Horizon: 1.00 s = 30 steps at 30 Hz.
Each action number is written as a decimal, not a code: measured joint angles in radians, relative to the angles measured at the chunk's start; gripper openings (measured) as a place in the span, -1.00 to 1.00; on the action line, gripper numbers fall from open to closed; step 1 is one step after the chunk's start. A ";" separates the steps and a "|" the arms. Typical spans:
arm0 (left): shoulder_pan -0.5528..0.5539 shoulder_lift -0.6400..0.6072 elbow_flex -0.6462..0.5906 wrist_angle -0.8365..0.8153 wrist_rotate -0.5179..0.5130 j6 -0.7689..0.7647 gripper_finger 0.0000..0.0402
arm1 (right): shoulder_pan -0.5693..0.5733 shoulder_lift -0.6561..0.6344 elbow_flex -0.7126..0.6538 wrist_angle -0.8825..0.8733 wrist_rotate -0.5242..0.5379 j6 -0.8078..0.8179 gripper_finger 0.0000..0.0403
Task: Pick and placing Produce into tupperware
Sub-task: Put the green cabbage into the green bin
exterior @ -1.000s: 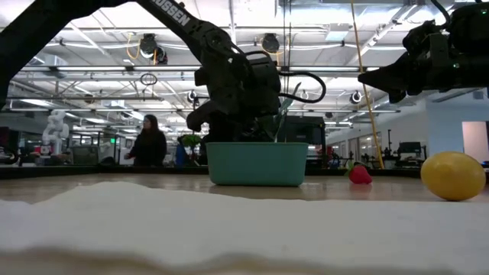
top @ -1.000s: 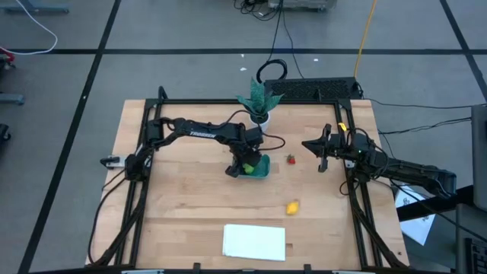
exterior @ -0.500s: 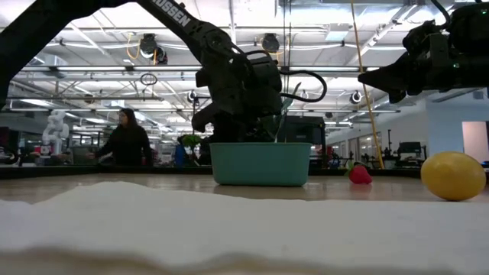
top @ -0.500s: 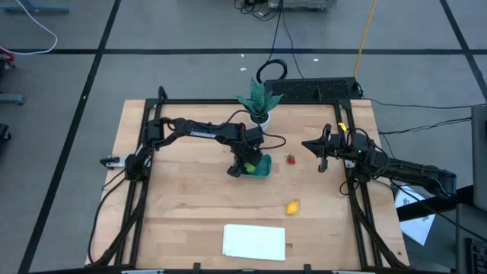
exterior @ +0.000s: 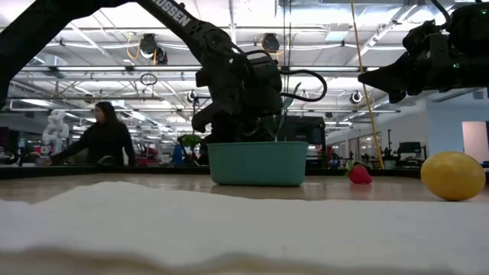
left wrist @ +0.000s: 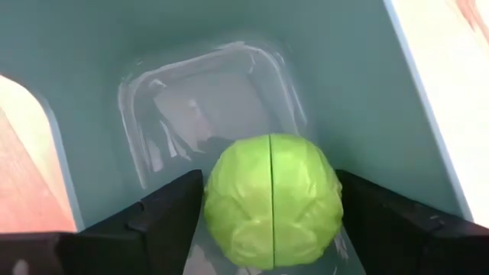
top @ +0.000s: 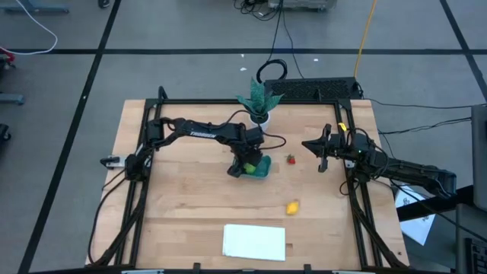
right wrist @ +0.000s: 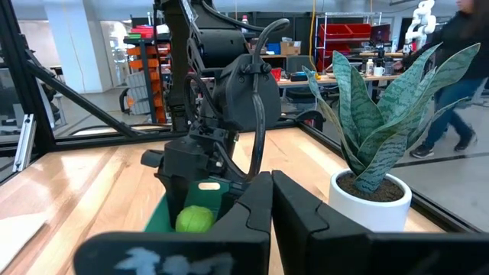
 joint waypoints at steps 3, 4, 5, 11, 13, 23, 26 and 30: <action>0.000 0.000 0.000 0.001 -0.022 -0.001 0.50 | 0.000 0.000 0.000 0.000 0.000 0.000 -1.00; 0.000 0.000 0.000 0.001 -0.026 -0.002 0.50 | 0.000 0.000 0.000 0.000 0.000 0.000 -1.00; 0.000 0.000 0.000 0.001 -0.031 -0.007 0.51 | 0.000 0.000 0.000 0.000 0.000 0.000 -1.00; -0.005 -0.001 0.000 -0.001 -0.047 -0.020 0.52 | 0.000 0.000 0.000 0.000 0.000 0.000 -1.00; -0.005 -0.001 0.000 -0.001 -0.055 -0.028 0.51 | 0.000 0.000 0.000 0.000 0.000 0.000 -1.00; -0.005 -0.001 0.000 0.014 -0.061 -0.160 0.52 | 0.000 0.000 0.000 0.000 -0.001 0.000 -1.00; -0.005 -0.001 0.000 0.040 -0.061 -0.218 0.52 | 0.000 0.000 0.000 0.000 0.000 0.000 -1.00; -0.005 -0.001 0.000 0.058 -0.062 -0.247 0.52 | 0.000 0.000 0.000 -0.006 -0.001 0.000 -1.00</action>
